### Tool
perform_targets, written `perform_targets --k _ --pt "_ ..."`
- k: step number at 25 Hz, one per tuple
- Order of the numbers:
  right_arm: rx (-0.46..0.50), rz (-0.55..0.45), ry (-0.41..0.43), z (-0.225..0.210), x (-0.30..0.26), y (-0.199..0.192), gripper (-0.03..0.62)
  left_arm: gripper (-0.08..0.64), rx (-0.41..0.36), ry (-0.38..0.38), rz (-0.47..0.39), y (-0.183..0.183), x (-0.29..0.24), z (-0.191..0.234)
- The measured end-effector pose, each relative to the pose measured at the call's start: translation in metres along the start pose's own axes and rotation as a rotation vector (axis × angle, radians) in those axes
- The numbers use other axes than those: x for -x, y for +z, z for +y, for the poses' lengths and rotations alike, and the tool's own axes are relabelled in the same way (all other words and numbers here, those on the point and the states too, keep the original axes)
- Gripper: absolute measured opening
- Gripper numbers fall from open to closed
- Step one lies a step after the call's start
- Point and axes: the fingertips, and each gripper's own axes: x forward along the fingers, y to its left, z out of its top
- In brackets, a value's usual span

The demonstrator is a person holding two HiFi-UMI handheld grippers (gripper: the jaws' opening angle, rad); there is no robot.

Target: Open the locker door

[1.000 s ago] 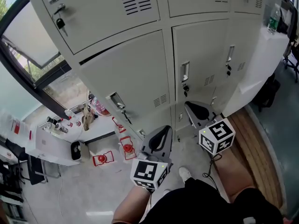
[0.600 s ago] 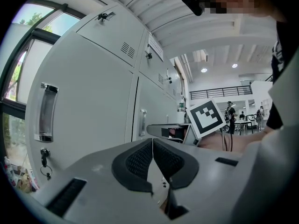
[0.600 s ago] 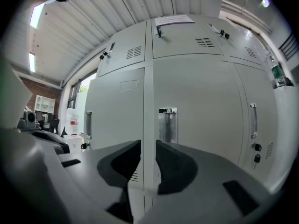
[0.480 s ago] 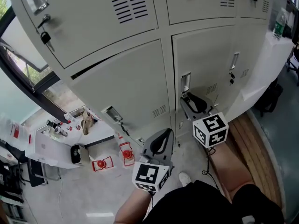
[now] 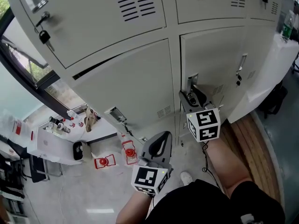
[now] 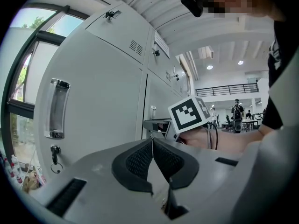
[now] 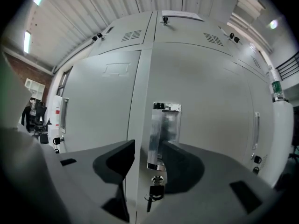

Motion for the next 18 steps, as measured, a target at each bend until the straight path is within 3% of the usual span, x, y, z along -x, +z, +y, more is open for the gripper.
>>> perform_targets --k 2,6,18 --pt "0.01 0.009 -0.01 0.001 -0.004 -0.002 0.235 0.02 0.002 0.007 0.003 -0.001 0.003 0.002" --pt "0.021 0.018 -0.033 -0.001 -0.008 -0.006 0.176 0.02 0.003 0.017 0.009 -0.003 0.009 0.006" --pt "-0.058 0.016 -0.008 -0.001 0.007 -0.008 0.163 0.02 0.001 0.005 0.019 -0.006 0.026 0.003"
